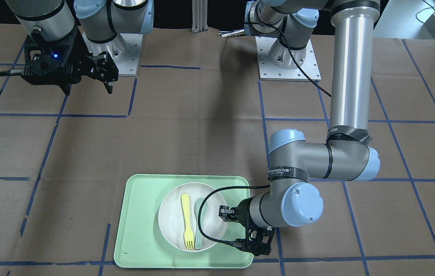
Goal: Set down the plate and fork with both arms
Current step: 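Release the plate and lift the left gripper away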
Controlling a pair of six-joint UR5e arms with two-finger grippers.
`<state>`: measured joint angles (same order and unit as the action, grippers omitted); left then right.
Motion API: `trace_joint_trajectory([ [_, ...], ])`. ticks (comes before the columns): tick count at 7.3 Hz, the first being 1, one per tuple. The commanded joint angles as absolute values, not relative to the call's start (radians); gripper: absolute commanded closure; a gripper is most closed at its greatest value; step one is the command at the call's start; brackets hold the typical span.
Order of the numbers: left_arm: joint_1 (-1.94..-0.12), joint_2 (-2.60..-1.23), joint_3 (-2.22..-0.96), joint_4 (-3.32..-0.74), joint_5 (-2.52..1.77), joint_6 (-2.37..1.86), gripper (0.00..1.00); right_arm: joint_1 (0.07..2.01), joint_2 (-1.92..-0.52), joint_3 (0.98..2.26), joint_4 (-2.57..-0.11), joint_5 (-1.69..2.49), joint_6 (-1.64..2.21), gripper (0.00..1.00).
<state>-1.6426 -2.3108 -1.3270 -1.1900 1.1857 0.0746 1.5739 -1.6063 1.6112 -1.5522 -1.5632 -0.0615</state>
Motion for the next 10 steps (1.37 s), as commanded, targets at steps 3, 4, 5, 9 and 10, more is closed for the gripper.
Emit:
trace_joint_trajectory([
  [3, -1.643, -2.318, -1.324, -1.187, 1.187, 0.075, 0.85, 1.572, -1.605, 1.612, -1.552, -1.566, -0.061, 0.00],
  [4, -1.643, -2.318, -1.324, -1.186, 1.189, 0.077, 0.46, 1.572, -1.606, 1.612, -1.552, -1.563, -0.061, 0.00],
  [5, -1.644, -2.307, -1.327, -1.186, 1.186, 0.075, 0.25, 1.572, -1.606, 1.612, -1.552, -1.562, -0.061, 0.00],
  [9, -1.635, -2.060, -1.365, -1.367, 1.301, 0.083, 0.01, 1.572, -1.605, 1.612, -1.546, -1.569, -0.058, 0.00],
  [10, -1.637, -1.954, -1.365, -1.503, 1.406, 0.092, 0.01, 1.569, -1.611, 1.620, -1.539, -1.568, -0.058, 0.00],
])
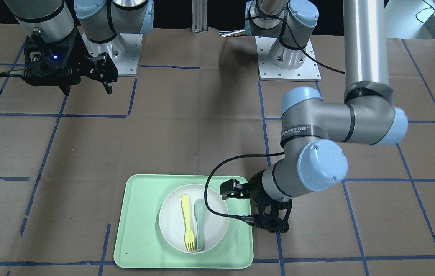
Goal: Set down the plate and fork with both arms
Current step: 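Release the plate and lift the left gripper away, then move the right gripper over the yellow fork while the left arm withdraws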
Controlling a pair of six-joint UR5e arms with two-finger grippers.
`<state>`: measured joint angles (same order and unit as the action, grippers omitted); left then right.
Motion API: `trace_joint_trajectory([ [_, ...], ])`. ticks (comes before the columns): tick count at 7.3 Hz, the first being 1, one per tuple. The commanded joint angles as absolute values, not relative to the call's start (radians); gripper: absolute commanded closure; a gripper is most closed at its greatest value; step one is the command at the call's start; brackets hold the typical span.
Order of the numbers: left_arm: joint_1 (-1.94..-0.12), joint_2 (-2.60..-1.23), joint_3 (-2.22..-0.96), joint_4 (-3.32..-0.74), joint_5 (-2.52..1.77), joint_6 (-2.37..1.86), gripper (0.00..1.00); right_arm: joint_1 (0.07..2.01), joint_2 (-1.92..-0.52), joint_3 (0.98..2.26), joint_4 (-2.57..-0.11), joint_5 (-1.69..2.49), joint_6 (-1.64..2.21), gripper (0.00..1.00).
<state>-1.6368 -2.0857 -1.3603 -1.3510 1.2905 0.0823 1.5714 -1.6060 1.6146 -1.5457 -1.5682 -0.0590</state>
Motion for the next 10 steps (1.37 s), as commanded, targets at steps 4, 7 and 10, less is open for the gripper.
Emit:
trace_joint_trajectory([
  [4, -1.623, -1.639, -1.367, -1.804, 1.538, 0.124, 0.01, 1.577, -1.548, 1.547, -1.551, -1.572, -0.055, 0.00],
  [7, -1.623, -1.521, -1.470, -1.881, 1.545, 0.158, 0.01, 1.606, -1.396, 1.392, -1.545, -1.568, -0.052, 0.00],
  [10, -1.588, -1.433, -1.598, -1.799, 1.546, 0.160, 0.01, 1.684, -1.257, 1.324, -1.626, -1.563, 0.064, 0.00],
])
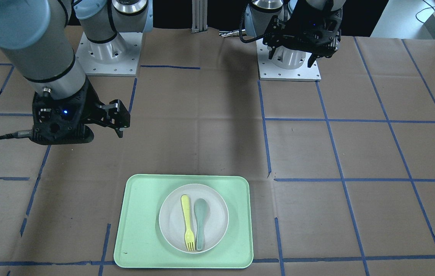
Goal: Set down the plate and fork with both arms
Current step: 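Move the right gripper over the yellow fork while the left arm withdraws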
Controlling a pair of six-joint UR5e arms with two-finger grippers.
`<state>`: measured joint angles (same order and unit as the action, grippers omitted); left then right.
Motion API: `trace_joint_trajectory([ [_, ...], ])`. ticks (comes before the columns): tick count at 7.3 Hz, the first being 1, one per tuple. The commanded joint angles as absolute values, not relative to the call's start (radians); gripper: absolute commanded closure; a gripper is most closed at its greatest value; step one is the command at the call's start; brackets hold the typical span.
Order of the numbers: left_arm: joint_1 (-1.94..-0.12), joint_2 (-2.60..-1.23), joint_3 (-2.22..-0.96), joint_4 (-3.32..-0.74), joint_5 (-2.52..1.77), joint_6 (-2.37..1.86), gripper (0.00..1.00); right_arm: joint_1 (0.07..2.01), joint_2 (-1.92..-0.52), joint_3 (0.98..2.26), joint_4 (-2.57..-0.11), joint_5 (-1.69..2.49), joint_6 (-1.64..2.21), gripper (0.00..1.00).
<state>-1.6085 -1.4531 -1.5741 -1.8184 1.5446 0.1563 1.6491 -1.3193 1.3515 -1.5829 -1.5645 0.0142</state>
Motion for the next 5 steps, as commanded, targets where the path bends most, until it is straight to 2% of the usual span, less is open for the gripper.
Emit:
trace_joint_trajectory([
  [1, -1.588, -1.425, -1.612, -1.789, 1.574, 0.161, 0.01, 1.718, -1.202, 1.307, -1.676, -1.563, 0.112, 0.00],
  [5, -1.585, -1.413, -1.638, -1.786, 1.618, 0.150, 0.01, 1.808, -0.990, 1.221, -1.825, -1.566, 0.247, 0.00],
])
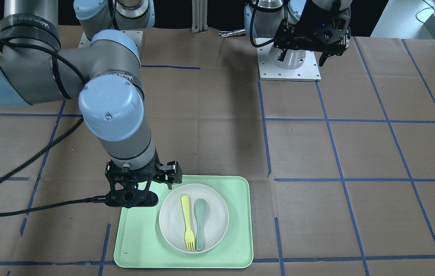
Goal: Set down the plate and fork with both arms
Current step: 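Move the right gripper over the yellow fork while the left arm withdraws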
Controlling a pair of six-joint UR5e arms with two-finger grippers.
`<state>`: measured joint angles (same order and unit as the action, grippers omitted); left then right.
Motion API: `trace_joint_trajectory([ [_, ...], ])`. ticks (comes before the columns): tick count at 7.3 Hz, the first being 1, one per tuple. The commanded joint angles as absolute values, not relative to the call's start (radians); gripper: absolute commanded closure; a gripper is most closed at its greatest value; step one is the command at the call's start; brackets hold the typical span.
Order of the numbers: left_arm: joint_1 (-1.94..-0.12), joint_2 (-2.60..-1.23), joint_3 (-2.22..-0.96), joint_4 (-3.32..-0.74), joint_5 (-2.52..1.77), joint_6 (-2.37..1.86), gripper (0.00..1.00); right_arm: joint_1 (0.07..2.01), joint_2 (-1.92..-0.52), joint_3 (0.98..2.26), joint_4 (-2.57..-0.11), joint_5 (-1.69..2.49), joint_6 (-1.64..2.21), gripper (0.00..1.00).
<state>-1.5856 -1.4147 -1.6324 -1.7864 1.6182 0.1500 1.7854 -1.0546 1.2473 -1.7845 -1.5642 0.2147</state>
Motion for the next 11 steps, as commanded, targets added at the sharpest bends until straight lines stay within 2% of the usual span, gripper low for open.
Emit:
trace_joint_trajectory([
  [1, -1.585, -1.414, -1.640, -1.786, 1.617, 0.150, 0.01, 1.816, -0.951, 1.212, -1.857, -1.566, 0.270, 0.06],
  [2, -1.583, -1.426, -1.640, -1.783, 1.614, 0.150, 0.01, 1.828, -0.934, 1.210, -1.862, -1.566, 0.284, 0.30],
  [5, -1.582, -1.430, -1.640, -1.715, 1.614, 0.152, 0.01, 1.836, -0.893, 1.210, -1.916, -1.566, 0.287, 0.55],
  [11, -1.582, -1.416, -1.655, -1.712, 1.612, 0.150, 0.01, 1.838, -0.824, 1.212, -1.983, -1.568, 0.287, 0.56],
])
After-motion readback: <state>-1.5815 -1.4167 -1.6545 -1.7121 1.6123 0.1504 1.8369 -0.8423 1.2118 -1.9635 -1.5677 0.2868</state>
